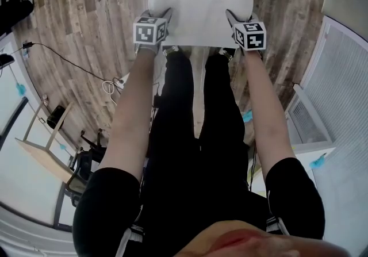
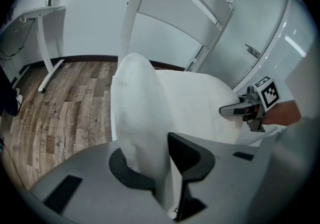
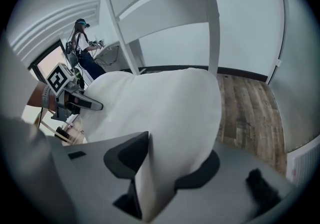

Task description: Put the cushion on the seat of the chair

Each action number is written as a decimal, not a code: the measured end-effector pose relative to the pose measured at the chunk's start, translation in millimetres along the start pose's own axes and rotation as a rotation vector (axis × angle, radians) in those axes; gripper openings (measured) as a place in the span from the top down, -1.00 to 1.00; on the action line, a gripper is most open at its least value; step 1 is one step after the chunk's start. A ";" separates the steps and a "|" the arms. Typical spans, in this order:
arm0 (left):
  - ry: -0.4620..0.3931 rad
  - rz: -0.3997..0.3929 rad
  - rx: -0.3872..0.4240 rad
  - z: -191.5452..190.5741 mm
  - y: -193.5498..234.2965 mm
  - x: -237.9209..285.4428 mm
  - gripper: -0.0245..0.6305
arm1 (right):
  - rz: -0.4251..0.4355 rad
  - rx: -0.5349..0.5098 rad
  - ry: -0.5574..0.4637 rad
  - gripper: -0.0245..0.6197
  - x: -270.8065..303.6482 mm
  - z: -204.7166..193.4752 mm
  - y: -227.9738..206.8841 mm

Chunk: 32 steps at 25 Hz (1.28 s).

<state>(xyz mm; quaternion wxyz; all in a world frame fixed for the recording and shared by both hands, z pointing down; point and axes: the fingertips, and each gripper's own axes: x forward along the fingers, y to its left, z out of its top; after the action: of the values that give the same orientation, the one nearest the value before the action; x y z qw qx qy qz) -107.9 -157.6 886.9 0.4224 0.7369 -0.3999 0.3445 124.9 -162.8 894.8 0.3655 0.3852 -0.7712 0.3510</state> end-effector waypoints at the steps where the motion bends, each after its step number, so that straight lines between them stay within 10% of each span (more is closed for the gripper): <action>1: 0.002 0.007 0.001 0.6 2.1 2.8 0.60 | -0.001 0.002 0.003 0.38 2.1 -0.4 -2.9; 22: 0.065 0.133 -0.033 -13.9 35.9 33.5 0.07 | -0.134 0.081 0.147 -0.07 25.6 -26.5 -40.9; 32: 0.013 0.061 -0.075 -17.7 40.7 45.1 -0.09 | -0.136 0.134 0.164 -0.13 25.7 -28.3 -49.0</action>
<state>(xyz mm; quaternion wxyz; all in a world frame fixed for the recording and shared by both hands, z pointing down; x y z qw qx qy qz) -126.7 -168.3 946.4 0.4418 0.7058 -0.4320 0.3465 163.6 -170.5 942.8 0.4236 0.4303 -0.6857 0.4065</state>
